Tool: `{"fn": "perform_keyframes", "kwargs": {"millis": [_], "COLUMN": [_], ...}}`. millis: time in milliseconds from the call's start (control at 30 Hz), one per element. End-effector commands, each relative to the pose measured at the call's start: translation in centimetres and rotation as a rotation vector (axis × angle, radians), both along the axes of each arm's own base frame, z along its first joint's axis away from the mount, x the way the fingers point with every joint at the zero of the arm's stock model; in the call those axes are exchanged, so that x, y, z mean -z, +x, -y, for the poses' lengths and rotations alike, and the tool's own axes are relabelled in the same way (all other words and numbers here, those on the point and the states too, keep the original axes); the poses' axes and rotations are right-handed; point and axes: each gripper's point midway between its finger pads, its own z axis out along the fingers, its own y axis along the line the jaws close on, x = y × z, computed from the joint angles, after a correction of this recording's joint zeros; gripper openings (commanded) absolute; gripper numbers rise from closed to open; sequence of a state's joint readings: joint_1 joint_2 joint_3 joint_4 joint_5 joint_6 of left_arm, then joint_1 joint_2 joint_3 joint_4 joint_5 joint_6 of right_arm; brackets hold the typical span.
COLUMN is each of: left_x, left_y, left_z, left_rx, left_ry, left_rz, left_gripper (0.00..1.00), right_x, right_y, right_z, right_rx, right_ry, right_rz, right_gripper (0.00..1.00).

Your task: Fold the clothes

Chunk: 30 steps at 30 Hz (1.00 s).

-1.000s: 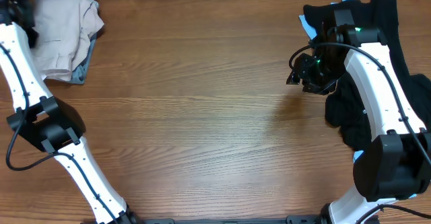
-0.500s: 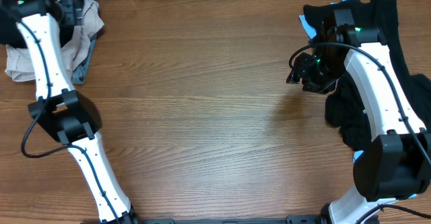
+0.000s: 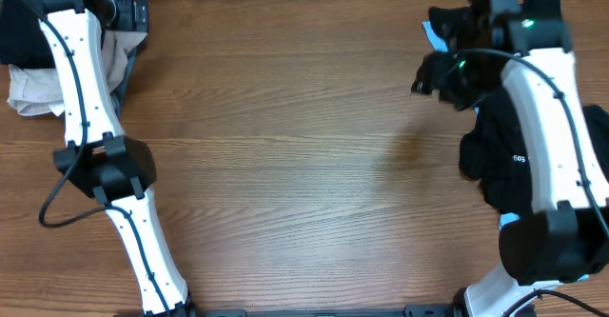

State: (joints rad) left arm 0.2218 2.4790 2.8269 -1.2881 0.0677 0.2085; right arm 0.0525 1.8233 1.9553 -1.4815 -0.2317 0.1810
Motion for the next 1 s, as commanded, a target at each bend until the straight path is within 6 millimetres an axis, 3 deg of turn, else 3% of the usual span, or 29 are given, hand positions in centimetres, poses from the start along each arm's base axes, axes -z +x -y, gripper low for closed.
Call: {"fn": "perform_keyframes", "kwargs": {"millis": [0, 100, 200, 400, 667, 967], "left_x": [-12.4, -14.2, -14.4, -14.0, -14.0, -14.0], "left_y": [-2.9, -4.3, -4.3, -4.3, -4.3, -4.3], "left_z": [6.3, 8.5, 9.7, 10.2, 10.2, 10.2], "left_rx": [0.133, 0.171, 0.193, 0.201, 0.201, 0.201], "left_ry": [-0.052, -0.053, -0.055, -0.058, -0.058, -0.058], "left_rz": [0.235, 0.250, 0.252, 0.242, 0.242, 0.242], "left_gripper": [1.00, 1.00, 1.00, 1.00, 1.00, 1.00], "right_x": [-8.0, -13.4, -17.3, -22.3, -25.0, -25.3], "right_y": [-1.0, -3.9, -6.7, -12.4, -16.8, -17.0], "right_z": [2.1, 3.8, 4.1, 3.4, 2.8, 3.1], "right_rx": [0.022, 0.066, 0.083, 0.072, 0.052, 0.063], "right_ry": [-0.109, -0.183, -0.185, -0.114, -0.065, -0.079], "right_rz": [0.213, 0.326, 0.435, 0.616, 0.734, 0.750], "right_gripper": [1.00, 1.00, 1.00, 1.00, 1.00, 1.00]}}
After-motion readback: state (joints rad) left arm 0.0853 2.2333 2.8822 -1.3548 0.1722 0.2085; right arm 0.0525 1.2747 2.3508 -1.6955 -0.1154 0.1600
